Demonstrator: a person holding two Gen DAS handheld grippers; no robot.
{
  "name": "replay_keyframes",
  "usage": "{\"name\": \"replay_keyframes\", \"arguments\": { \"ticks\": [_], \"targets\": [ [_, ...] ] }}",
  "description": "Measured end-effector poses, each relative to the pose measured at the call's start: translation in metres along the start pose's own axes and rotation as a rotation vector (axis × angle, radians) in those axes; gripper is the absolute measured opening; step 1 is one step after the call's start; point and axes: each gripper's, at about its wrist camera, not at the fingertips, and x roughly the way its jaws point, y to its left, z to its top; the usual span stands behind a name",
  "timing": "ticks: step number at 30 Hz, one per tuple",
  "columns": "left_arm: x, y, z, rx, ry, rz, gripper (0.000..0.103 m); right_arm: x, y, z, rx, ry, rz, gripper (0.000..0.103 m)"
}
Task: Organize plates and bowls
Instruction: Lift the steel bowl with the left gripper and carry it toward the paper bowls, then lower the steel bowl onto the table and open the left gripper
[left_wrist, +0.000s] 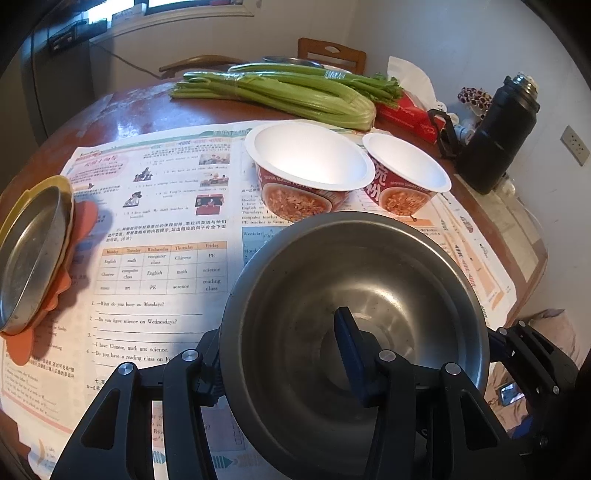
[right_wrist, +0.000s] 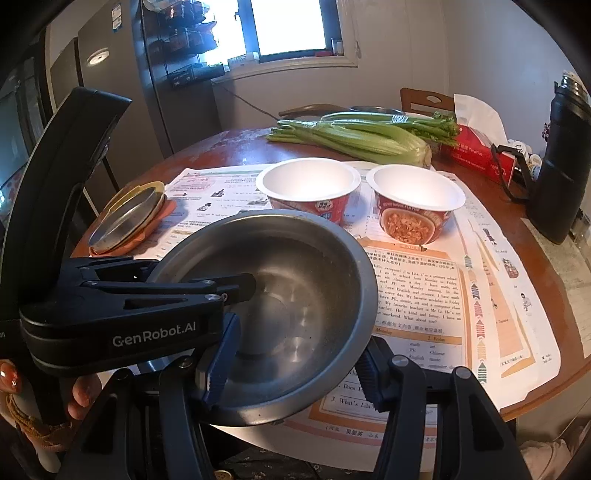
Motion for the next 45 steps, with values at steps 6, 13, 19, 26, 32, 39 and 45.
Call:
{"name": "replay_keyframes", "arguments": {
  "ticks": [6,13,19,26,32,39,45],
  "targets": [
    [0.002,0.000,0.002,0.004,-0.003,0.002,0.052,0.003,0.001,0.000,-0.006,-0.014,-0.006,0.058],
    [0.007,0.004,0.001,-0.013,0.005,0.010,0.052,0.007,0.001,-0.002,-0.013,-0.021,0.000,0.058],
    [0.011,0.006,0.001,-0.021,0.012,0.015,0.052,0.011,-0.001,-0.003,-0.002,-0.013,0.019,0.058],
    [0.009,0.006,0.002,-0.022,0.007,0.022,0.052,0.013,0.000,-0.003,0.001,-0.022,0.020,0.059],
    [0.007,0.007,0.002,-0.028,0.005,0.017,0.052,0.011,-0.002,-0.003,0.016,-0.031,0.034,0.059],
    [0.003,0.008,0.003,-0.033,-0.009,0.017,0.052,0.008,-0.010,-0.001,0.047,-0.038,0.024,0.059],
    [-0.002,0.007,0.003,-0.028,-0.021,0.008,0.052,0.005,-0.016,0.001,0.072,-0.048,0.011,0.059]
  ]
}}
